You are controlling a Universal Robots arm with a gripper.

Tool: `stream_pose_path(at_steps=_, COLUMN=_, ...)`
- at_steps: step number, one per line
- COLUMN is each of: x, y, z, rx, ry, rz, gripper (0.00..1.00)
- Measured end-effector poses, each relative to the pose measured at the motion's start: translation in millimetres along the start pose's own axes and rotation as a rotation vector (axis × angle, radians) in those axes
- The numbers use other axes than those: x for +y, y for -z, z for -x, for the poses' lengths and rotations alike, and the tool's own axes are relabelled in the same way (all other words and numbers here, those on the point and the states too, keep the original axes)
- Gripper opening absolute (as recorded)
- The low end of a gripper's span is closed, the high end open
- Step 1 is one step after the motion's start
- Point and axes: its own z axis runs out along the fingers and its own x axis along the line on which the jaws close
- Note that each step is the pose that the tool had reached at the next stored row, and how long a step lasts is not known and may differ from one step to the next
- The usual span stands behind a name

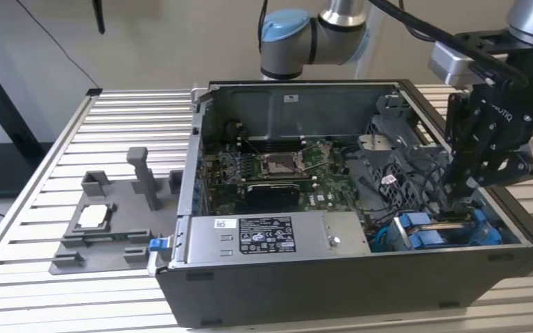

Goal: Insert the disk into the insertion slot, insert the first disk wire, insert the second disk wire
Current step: 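Insert the second disk wire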

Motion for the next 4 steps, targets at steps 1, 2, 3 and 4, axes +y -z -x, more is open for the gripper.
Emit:
stream_pose_path(at_steps=1, x=0.0, y=0.3, z=0.0, rx=0.0002, ry=0.000, rz=0.0000, gripper=0.30)
stream_pose_path(at_steps=2, x=0.0, y=0.4, z=0.0, rx=0.0002, ry=0.000, rz=0.0000, gripper=0.30)
stream_pose_path(at_steps=3, x=0.0, y=0.4, z=0.0, rx=0.0002, ry=0.000, rz=0.0000, gripper=0.30)
stream_pose_path(at_steps=4, x=0.0, y=0.4, z=0.0, rx=0.0001, ry=0.000, rz=0.0000, gripper=0.30)
